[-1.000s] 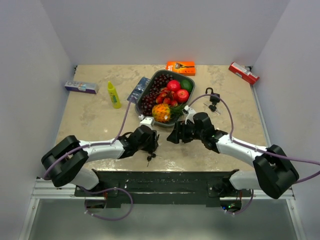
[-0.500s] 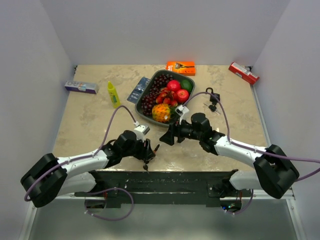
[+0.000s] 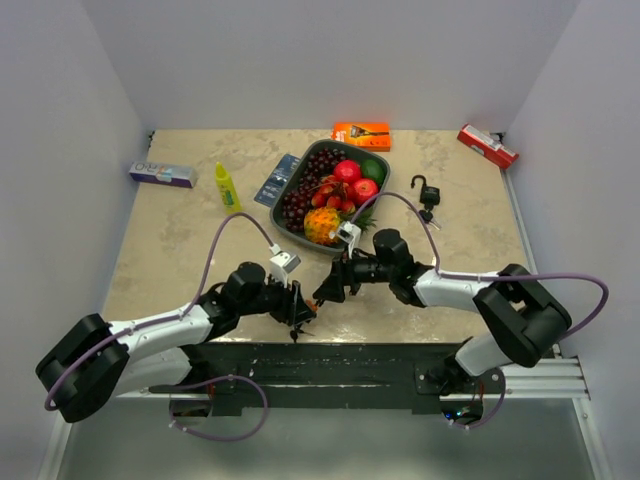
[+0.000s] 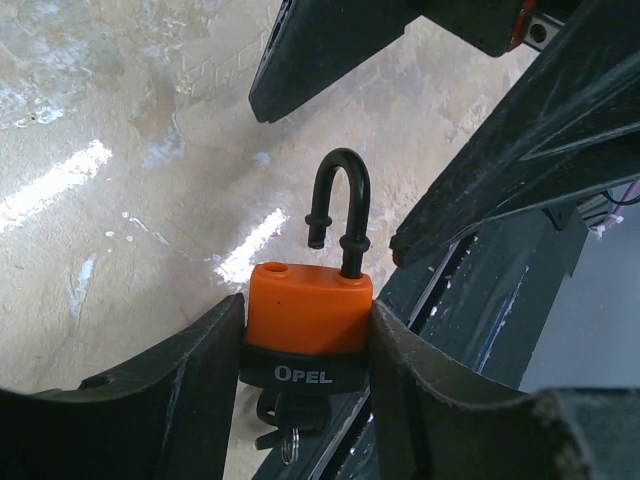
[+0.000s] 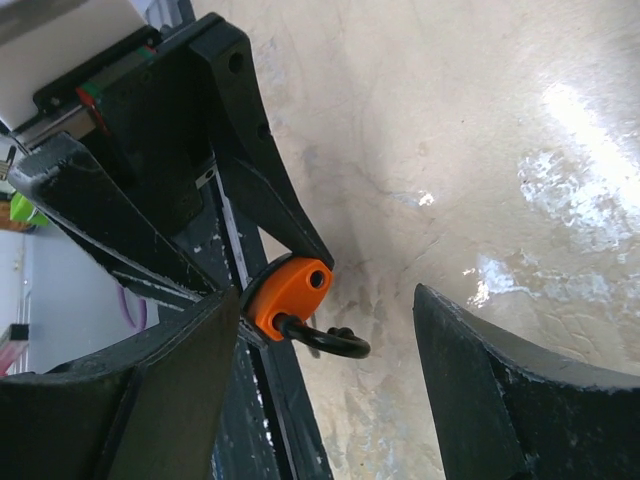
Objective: Unlock with the key
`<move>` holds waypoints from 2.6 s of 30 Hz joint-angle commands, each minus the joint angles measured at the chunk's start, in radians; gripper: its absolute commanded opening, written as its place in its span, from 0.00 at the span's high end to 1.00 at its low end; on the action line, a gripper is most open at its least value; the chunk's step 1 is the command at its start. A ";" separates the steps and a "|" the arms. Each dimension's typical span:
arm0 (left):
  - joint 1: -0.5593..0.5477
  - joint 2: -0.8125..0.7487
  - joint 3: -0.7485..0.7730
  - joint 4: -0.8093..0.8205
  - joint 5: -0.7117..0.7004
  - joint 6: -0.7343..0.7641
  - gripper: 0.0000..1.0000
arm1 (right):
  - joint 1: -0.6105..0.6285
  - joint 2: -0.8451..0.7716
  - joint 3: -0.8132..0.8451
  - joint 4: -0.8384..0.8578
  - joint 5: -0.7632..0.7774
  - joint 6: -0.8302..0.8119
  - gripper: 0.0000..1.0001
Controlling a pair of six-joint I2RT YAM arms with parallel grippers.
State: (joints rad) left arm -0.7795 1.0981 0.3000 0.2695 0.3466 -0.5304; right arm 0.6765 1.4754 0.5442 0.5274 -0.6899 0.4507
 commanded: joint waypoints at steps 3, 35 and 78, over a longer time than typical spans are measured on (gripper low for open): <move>0.020 -0.024 -0.013 0.128 0.052 -0.005 1.00 | -0.003 0.029 -0.003 0.086 -0.068 -0.023 0.29; 0.025 0.127 0.082 -0.003 -0.182 0.038 1.00 | -0.003 0.100 0.060 -0.148 0.174 -0.067 1.00; 0.166 -0.078 0.476 -0.595 -0.207 0.336 0.01 | 0.340 -0.172 0.062 -0.455 0.839 0.568 0.31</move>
State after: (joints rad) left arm -0.6296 1.0649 0.7815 -0.3138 0.1616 -0.2508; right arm 0.9859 1.2766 0.6037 0.0883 0.0399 0.8394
